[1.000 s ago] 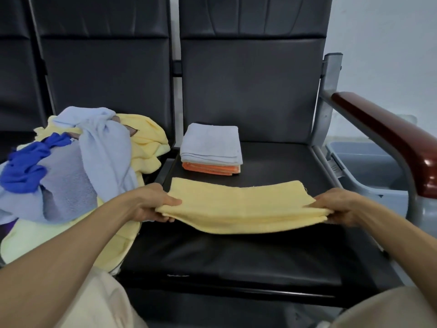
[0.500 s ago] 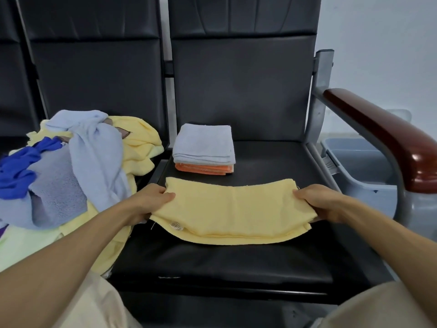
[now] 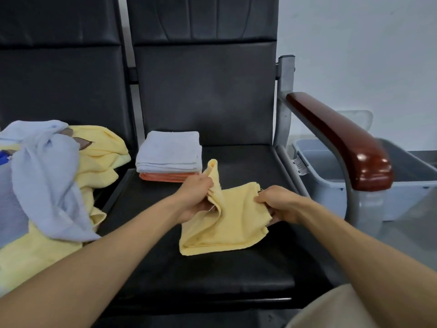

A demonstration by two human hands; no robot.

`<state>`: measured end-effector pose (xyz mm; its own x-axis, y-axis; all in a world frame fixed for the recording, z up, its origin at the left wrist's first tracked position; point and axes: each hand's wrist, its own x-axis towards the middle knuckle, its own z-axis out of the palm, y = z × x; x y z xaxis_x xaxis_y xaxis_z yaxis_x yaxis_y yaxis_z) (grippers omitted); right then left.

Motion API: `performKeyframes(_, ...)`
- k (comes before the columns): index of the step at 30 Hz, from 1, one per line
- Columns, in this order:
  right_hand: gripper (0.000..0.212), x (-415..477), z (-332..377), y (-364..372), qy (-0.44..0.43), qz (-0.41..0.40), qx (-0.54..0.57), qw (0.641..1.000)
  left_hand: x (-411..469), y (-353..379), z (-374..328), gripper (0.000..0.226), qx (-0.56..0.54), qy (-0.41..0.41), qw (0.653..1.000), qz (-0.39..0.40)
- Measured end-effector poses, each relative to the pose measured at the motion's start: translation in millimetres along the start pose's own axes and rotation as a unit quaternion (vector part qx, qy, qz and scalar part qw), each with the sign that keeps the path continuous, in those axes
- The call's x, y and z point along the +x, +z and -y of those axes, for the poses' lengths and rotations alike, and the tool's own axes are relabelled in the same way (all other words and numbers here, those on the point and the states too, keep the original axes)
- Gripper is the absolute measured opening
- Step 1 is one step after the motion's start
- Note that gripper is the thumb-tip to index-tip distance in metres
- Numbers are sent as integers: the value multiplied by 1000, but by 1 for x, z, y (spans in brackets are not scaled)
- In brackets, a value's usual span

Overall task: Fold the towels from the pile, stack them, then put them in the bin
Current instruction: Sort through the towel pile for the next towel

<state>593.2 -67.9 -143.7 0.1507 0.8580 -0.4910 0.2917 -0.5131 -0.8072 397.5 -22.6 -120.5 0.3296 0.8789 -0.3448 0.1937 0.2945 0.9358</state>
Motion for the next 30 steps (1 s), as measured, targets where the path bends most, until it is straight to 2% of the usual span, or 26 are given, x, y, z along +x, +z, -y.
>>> performKeyframes(6,21,3,-2,-4,-9,35,3,999,18,52,9,28,108,22,993,39)
performKeyframes(7,19,3,-4,-4,-10,40,4,999,15,57,9,15,116,22,991,59)
performKeyframes(8,19,4,-4,-5,-11,44,3,999,13,60,10,21,116,8,990,79)
performKeyframes(12,26,0,-4,-4,-17,49,-11,999,1,56,11,19,75,-11,990,117)
performKeyframes(14,29,-1,-4,-3,-13,34,-9,999,-1,42,10,17,76,1,990,116)
performKeyframes(16,33,0,-5,0,-10,3,-18,1000,-5,20,8,26,104,18,988,117)
performKeyframes(19,47,3,-4,5,0,-62,-43,997,-18,-16,8,22,103,26,983,147)
performKeyframes(22,61,4,1,12,8,-97,-51,994,-29,-48,16,21,139,49,983,113)
performKeyframes(25,78,10,6,24,1,-126,-165,978,-32,-62,15,25,214,72,973,56)
performKeyframes(28,64,14,10,36,-31,-141,-288,947,-36,-63,4,24,212,110,970,42)
performKeyframes(30,56,15,17,43,-45,-140,-305,941,-40,-65,2,23,210,110,971,44)
